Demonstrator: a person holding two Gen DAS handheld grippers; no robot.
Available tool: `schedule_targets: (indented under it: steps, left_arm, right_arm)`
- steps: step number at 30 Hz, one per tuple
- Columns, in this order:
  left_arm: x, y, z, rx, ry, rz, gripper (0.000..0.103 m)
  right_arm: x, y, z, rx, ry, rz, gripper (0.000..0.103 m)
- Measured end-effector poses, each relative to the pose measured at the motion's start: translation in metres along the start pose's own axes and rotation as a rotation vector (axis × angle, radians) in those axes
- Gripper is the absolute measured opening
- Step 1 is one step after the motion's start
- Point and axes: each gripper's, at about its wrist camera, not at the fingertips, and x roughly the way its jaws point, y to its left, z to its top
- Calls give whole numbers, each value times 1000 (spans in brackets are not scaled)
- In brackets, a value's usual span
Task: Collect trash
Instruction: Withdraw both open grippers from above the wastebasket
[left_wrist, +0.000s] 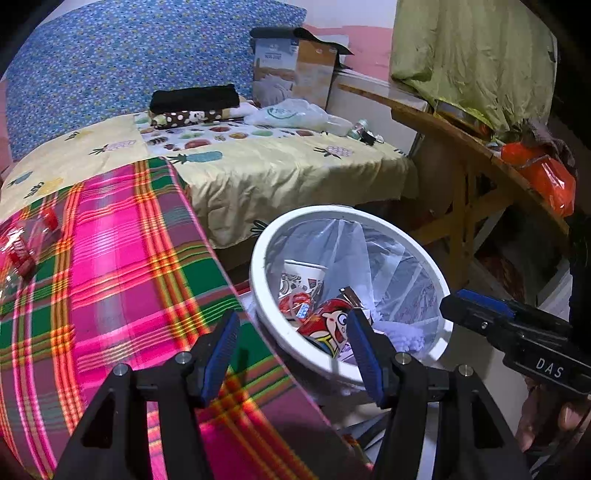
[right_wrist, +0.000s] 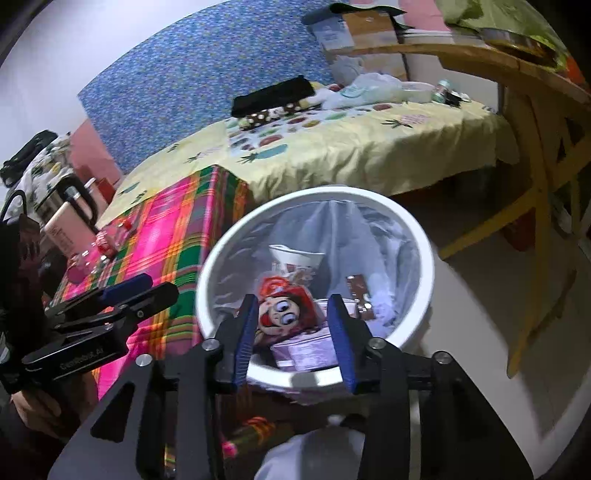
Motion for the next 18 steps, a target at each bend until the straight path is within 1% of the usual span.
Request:
schedule_targets:
  steps: [6,18]
  left_arm:
    - [-22,15,-10,-25,-29,31,62]
    - [-55,47,-30,-74,-66,120,63]
  right_arm:
    - [-3,22,-3,-44,-1,28,45]
    - [-4,63,-11,-122,19,91,45]
